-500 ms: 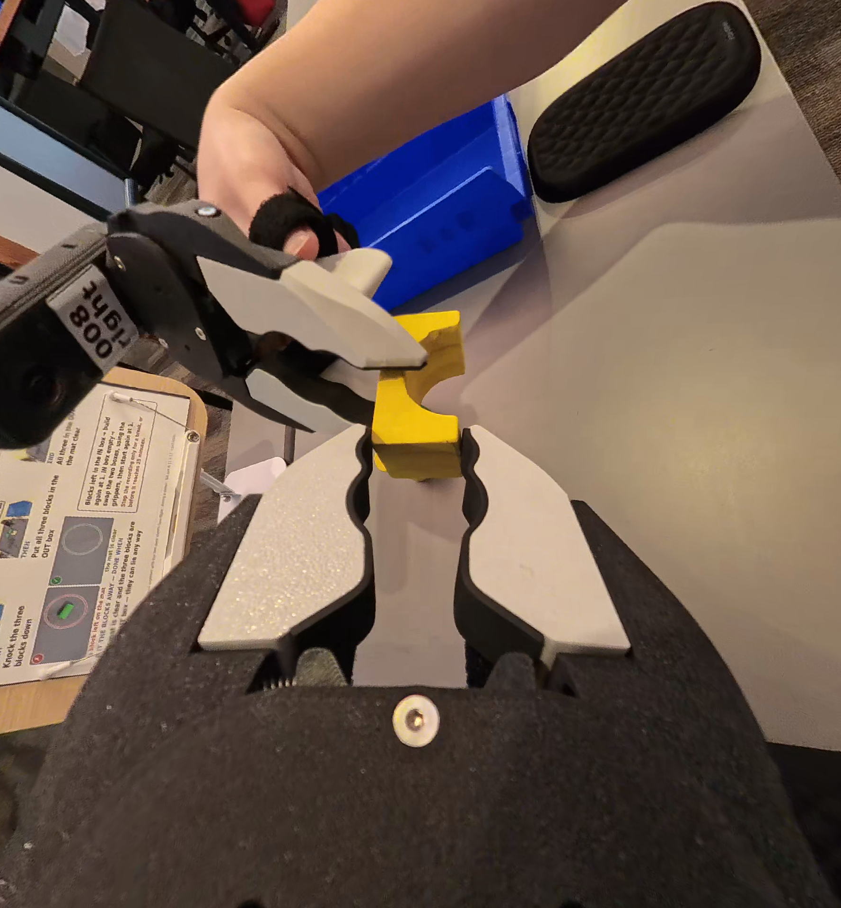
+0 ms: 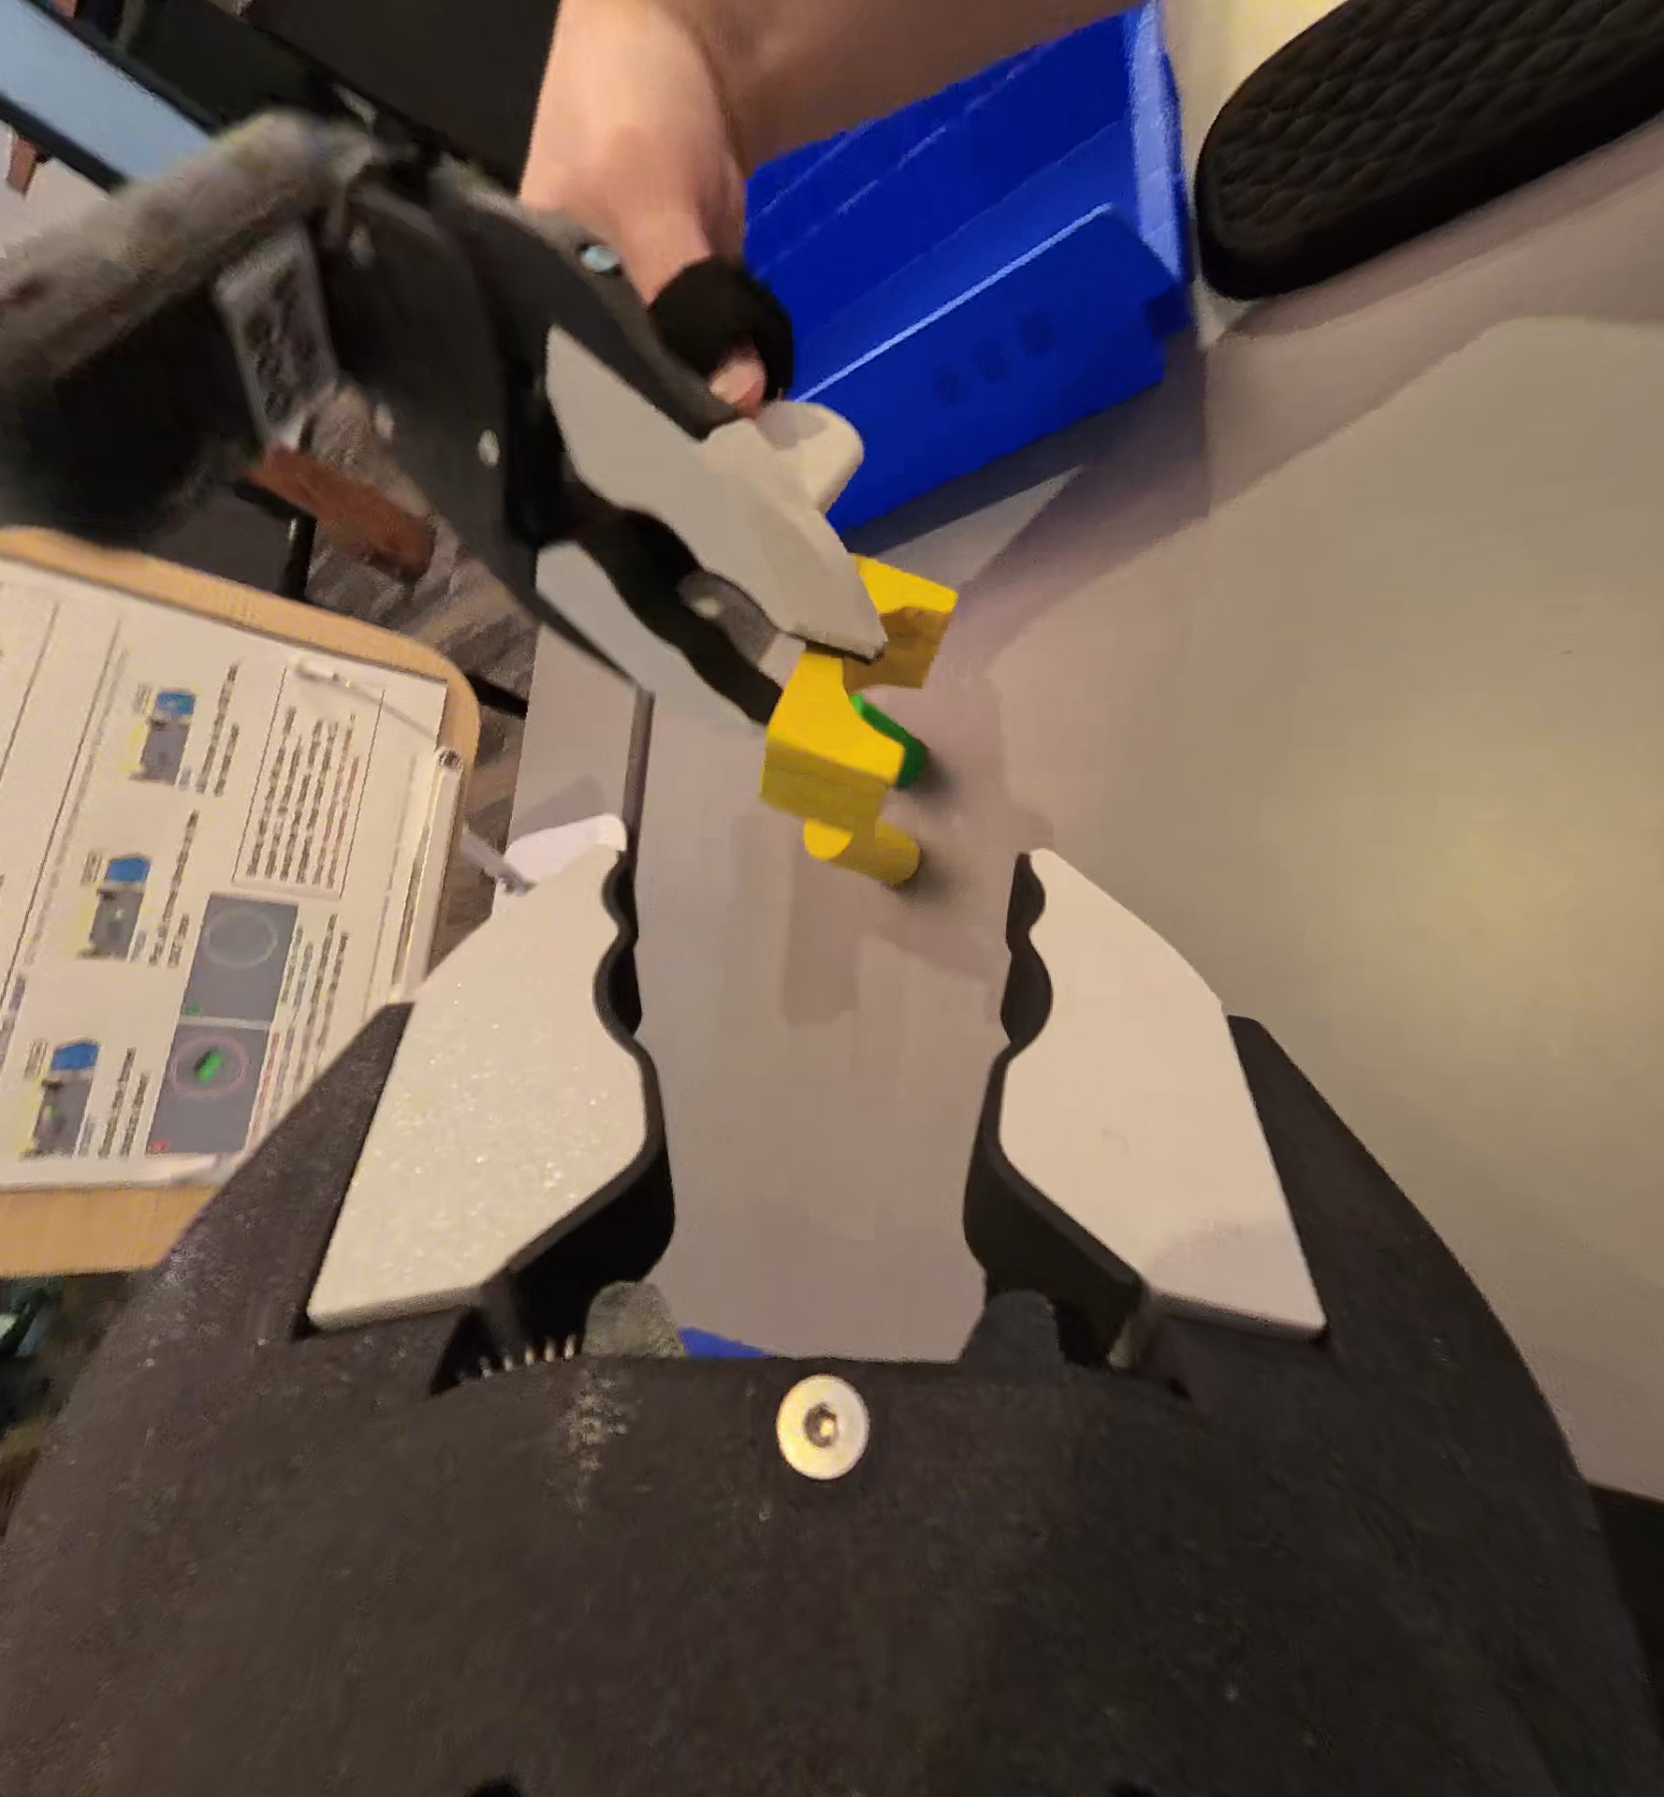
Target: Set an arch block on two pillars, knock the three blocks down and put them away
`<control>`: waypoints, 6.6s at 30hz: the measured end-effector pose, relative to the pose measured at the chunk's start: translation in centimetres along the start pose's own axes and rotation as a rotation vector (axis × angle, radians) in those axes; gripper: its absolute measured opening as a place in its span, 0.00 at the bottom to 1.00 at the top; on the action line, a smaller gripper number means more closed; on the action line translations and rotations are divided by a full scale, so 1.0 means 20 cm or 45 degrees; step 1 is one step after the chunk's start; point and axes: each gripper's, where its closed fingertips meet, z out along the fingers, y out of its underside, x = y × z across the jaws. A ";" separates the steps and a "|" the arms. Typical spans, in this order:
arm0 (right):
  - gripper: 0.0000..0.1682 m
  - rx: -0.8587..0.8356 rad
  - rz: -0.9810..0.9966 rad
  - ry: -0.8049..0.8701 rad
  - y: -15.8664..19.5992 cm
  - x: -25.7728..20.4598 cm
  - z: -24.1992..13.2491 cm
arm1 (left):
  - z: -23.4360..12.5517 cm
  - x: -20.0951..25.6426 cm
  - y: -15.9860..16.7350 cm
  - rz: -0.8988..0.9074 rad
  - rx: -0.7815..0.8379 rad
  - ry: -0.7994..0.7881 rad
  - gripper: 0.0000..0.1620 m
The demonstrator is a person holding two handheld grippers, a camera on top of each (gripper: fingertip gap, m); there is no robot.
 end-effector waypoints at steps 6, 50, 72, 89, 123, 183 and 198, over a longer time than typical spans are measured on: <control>0.21 -0.212 -0.243 0.626 0.23 0.39 -0.18 | -0.15 -0.09 0.05 -0.071 0.034 -0.088 0.41; 0.37 -0.408 -0.411 0.910 0.37 0.66 -0.12 | -0.19 -0.13 0.17 -0.134 -0.032 -0.115 0.41; 0.35 0.734 -0.381 1.614 0.22 -0.08 -0.95 | -0.01 -0.40 -0.03 -0.589 0.471 -0.314 0.38; 0.23 0.511 -0.097 1.387 0.35 0.27 -0.71 | 0.22 -0.36 -0.07 -0.675 0.389 -0.169 0.24; 0.29 0.888 -0.191 1.462 0.26 0.22 -0.80 | 0.23 -0.35 -0.06 -0.967 0.457 -0.072 0.23; 0.20 1.301 -0.333 1.439 0.18 0.03 -0.97 | 0.11 -0.47 0.01 -0.955 0.446 -0.282 0.23; 0.18 1.275 -0.332 1.399 0.17 0.03 -0.94 | 0.10 -0.47 -0.01 -0.931 0.464 -0.298 0.22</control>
